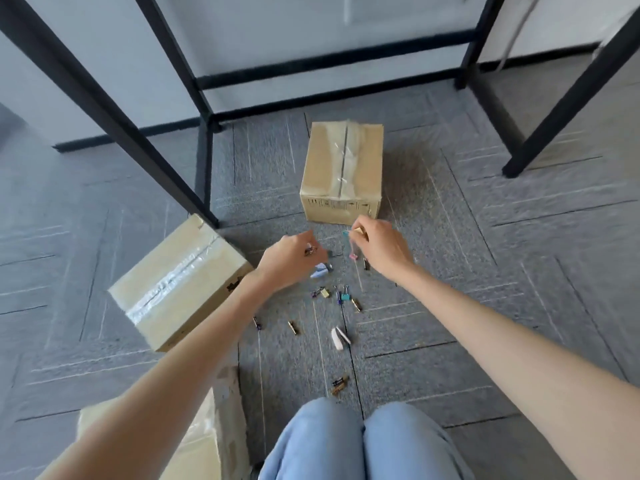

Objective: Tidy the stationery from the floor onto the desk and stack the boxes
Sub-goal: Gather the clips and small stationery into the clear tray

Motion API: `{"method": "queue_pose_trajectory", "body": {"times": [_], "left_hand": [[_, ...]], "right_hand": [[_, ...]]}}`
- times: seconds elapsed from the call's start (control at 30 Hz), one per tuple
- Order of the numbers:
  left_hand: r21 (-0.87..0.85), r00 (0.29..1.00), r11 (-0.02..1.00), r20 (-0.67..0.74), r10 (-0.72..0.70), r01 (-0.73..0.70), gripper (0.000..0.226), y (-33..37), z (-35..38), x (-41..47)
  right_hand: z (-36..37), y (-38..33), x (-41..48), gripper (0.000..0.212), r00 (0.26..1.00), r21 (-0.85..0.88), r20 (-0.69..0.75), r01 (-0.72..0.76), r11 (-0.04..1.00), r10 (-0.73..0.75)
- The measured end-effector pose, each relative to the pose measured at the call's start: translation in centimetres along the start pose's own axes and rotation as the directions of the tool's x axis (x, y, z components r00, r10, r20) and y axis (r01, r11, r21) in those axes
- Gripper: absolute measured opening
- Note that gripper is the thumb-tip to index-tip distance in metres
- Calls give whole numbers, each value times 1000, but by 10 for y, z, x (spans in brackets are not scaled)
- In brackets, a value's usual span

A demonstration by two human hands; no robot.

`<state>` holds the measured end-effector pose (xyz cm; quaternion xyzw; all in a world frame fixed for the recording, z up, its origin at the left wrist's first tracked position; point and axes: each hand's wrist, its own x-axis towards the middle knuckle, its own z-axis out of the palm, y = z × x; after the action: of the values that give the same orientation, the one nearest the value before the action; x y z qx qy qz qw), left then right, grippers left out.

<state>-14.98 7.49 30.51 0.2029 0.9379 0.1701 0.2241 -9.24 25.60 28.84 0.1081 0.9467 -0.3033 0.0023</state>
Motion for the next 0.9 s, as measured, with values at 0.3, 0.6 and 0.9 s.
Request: {"method": "queue_pose_trajectory", "body": {"times": [0.3,0.6,0.9], "left_hand": [[-181,998,983,-60,-23,11,34,118,-217,-67],[-379,993,925,-115,-15,-30,30,240,-386,-114],[-457,981,884,-193,13,-101,25,271,-471,-86]], "right_hand": [[-217,-141,9,20,1000,182,-4,4,983,-4],[-410,-237,17,11,1000,289,16,8,957,-13],[-478,-282,77,9,1000,317,-12,4,948,0]]}}
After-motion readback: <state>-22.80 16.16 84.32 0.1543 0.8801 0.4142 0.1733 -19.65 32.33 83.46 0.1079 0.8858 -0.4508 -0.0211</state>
